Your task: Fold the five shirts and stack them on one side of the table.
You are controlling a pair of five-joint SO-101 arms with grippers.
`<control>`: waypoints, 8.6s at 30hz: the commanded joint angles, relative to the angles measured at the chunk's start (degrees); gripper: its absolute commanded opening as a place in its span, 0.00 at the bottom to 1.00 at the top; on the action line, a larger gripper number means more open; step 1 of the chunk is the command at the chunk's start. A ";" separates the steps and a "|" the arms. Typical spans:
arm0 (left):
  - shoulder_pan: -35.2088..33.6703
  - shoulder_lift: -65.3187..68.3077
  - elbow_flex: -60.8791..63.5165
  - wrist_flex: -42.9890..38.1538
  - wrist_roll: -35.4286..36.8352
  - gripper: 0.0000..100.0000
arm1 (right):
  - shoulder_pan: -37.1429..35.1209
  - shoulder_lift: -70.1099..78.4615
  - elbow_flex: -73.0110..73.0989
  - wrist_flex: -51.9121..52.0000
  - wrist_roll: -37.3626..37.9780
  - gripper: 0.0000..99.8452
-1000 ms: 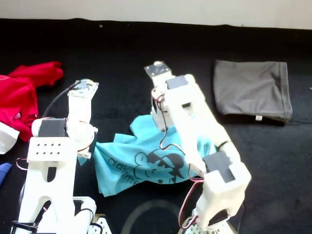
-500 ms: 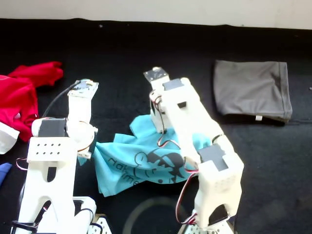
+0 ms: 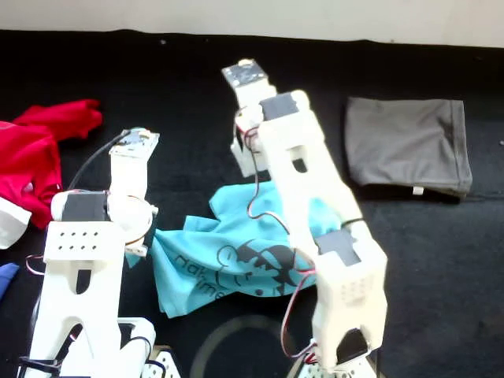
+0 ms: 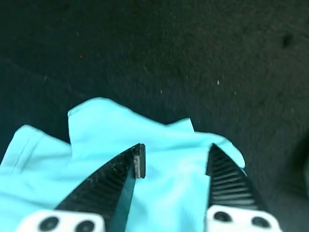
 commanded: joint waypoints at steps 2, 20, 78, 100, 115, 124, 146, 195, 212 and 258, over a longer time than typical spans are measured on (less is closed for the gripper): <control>0.40 -1.01 -0.13 -0.26 0.09 0.01 | -0.84 8.13 -2.77 -2.07 -0.09 0.26; 0.40 -1.01 -0.13 -0.26 0.09 0.01 | -1.54 0.40 4.97 10.24 0.09 0.26; 0.13 3.56 -2.24 -0.35 -4.13 0.01 | 10.86 2.15 -8.31 -0.13 2.81 0.01; -2.33 31.08 -41.27 21.01 -4.31 0.01 | 16.40 -5.67 -21.85 17.27 2.46 0.01; 9.71 30.37 -5.93 -4.84 -4.04 0.01 | 16.75 -35.38 45.14 -8.57 2.81 0.01; 20.70 30.29 -11.91 2.73 -4.31 0.03 | 22.55 -47.08 60.26 -15.43 2.90 0.01; 3.30 30.29 -27.74 17.14 -4.31 0.11 | 27.74 -47.08 60.35 -15.52 2.90 0.01; 36.62 30.37 -15.08 12.04 -11.69 0.15 | 27.65 -47.08 60.35 -15.43 2.90 0.01; 33.63 30.99 -18.24 14.86 -9.32 0.15 | 27.65 -47.08 59.91 -15.43 2.90 0.01; 20.88 31.08 4.35 -4.57 -2.73 0.02 | 25.27 -47.34 59.82 -15.52 2.81 0.01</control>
